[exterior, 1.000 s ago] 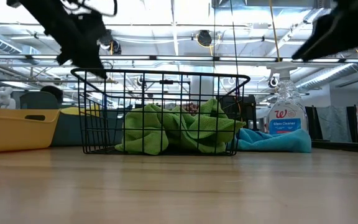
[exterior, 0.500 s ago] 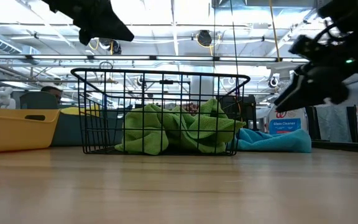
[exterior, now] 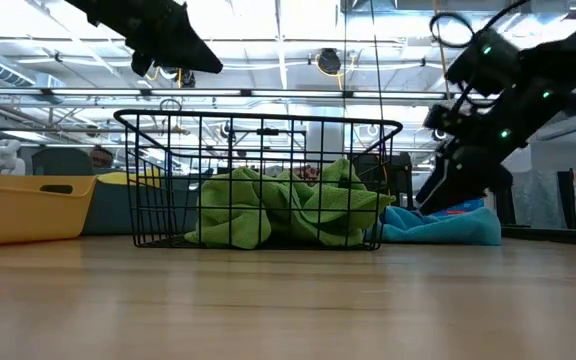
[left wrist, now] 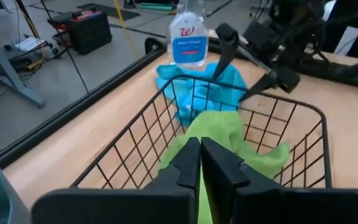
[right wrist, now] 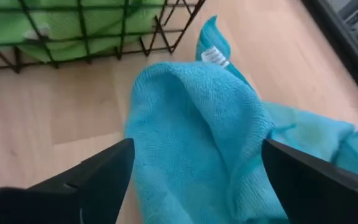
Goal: Sort microfiber towel by color & place in baskets
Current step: Put the top blue microfiber towel into the yellow bin
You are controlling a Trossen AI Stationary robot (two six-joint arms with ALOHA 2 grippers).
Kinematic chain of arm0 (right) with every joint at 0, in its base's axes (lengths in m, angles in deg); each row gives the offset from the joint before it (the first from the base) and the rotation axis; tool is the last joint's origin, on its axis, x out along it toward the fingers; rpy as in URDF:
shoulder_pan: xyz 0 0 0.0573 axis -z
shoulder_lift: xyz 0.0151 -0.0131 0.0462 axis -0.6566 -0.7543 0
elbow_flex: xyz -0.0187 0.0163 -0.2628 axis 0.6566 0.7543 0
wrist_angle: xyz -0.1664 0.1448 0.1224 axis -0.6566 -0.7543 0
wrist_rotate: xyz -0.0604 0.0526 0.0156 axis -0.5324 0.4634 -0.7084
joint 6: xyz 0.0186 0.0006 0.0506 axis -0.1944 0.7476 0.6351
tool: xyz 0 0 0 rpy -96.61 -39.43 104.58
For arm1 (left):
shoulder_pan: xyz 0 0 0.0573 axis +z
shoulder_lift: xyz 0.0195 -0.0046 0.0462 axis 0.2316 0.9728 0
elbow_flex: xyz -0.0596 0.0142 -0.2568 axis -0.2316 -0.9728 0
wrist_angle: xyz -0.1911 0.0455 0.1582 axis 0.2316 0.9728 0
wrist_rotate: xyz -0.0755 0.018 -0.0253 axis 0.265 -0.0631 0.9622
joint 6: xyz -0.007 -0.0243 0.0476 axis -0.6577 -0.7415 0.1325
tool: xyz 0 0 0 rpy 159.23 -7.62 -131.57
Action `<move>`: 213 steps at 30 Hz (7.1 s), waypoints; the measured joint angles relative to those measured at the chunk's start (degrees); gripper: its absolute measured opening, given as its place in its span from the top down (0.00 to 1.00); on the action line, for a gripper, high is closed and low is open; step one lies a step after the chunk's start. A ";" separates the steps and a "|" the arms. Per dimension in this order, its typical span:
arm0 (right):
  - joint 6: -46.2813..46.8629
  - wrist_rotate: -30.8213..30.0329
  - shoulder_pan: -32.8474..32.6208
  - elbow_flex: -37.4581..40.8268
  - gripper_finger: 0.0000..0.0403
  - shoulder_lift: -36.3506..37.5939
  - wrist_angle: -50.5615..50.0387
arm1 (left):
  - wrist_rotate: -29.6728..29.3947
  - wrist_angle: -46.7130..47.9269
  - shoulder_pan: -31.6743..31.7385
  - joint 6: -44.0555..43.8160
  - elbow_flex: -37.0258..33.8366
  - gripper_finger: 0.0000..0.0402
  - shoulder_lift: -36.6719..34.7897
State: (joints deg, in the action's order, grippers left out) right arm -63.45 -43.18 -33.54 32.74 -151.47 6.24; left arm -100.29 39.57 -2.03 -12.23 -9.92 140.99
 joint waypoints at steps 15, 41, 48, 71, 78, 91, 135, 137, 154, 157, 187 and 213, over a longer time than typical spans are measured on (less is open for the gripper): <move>-1.87 10.57 10.87 -0.32 0.39 -15.69 7.61 | 0.04 -1.01 -1.32 0.01 0.00 0.95 0.35; 8.24 6.12 -13.93 -8.88 0.99 22.61 -18.83 | 1.94 -27.63 -3.10 15.95 0.00 0.95 11.70; 4.48 5.06 -24.58 -10.38 0.99 27.13 -9.19 | 3.44 -34.32 -2.58 20.04 0.14 0.89 16.81; -7.94 -4.81 -29.58 -10.43 0.98 11.05 36.71 | 15.50 -58.67 -11.20 37.70 3.11 0.43 28.73; -8.09 -5.17 -29.58 -10.43 0.98 10.14 36.66 | 9.69 -58.65 -10.25 51.08 14.09 0.43 35.92; -7.94 -5.50 -27.28 -10.43 0.98 10.05 32.92 | 10.13 -52.80 -11.74 62.11 27.69 0.43 42.17; 4.80 2.60 -31.65 -10.43 0.56 18.48 8.11 | 3.02 -42.78 -9.44 71.39 34.41 0.97 42.25; 4.80 2.38 -32.58 -10.43 0.49 19.85 4.77 | 3.02 -42.81 -9.89 70.20 34.78 0.99 42.25; -7.39 -16.84 -49.53 -10.43 0.27 14.99 -3.50 | 1.45 -39.18 -5.54 57.06 35.08 0.99 42.16; -5.86 -17.70 -52.36 -10.43 0.27 12.74 -3.07 | 1.70 -38.04 -5.16 55.32 35.08 0.99 42.16; -19.83 -36.39 -47.81 -17.29 0.82 -14.25 27.82 | 22.71 -36.93 -4.31 42.05 35.08 0.96 42.16; -14.88 -35.24 -62.64 -17.27 1.00 8.41 7.79 | 15.19 -36.96 -11.31 47.85 35.08 0.39 42.40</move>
State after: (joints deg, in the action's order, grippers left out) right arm -78.33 -78.42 -96.18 15.48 -143.07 14.03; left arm -85.09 2.62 -13.35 35.62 25.16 183.39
